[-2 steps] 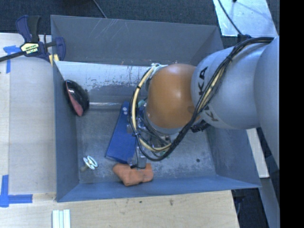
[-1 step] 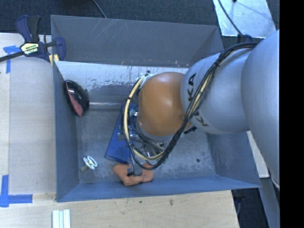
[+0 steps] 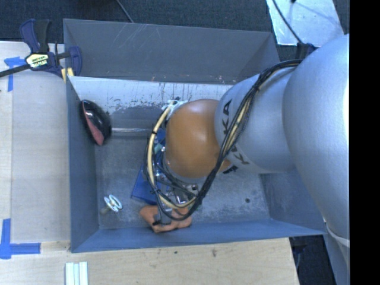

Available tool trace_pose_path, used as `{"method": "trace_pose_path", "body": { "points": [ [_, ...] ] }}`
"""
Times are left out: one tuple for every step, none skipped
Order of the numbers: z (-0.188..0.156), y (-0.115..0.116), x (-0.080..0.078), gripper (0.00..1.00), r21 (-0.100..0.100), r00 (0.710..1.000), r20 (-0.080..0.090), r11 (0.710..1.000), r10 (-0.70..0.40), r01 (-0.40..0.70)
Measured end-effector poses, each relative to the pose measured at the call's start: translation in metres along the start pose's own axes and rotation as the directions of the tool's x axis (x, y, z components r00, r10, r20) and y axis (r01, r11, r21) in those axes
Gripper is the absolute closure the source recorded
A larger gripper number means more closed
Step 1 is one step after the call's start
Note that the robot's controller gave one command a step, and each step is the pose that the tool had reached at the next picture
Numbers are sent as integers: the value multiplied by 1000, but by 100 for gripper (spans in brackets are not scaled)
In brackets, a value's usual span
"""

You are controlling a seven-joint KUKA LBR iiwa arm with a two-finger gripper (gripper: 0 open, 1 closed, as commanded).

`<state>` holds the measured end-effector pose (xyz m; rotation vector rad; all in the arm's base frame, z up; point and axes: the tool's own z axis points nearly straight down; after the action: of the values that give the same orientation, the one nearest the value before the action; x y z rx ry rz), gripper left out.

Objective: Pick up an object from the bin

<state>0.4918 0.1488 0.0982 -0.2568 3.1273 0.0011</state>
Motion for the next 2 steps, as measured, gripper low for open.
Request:
{"method": "trace_pose_path", "body": {
  "points": [
    [26,-6,-3,100,-2,990,-7,990,-141,141],
    [26,-6,-3,100,-2,990,-7,990,-141,141]
  ]
}}
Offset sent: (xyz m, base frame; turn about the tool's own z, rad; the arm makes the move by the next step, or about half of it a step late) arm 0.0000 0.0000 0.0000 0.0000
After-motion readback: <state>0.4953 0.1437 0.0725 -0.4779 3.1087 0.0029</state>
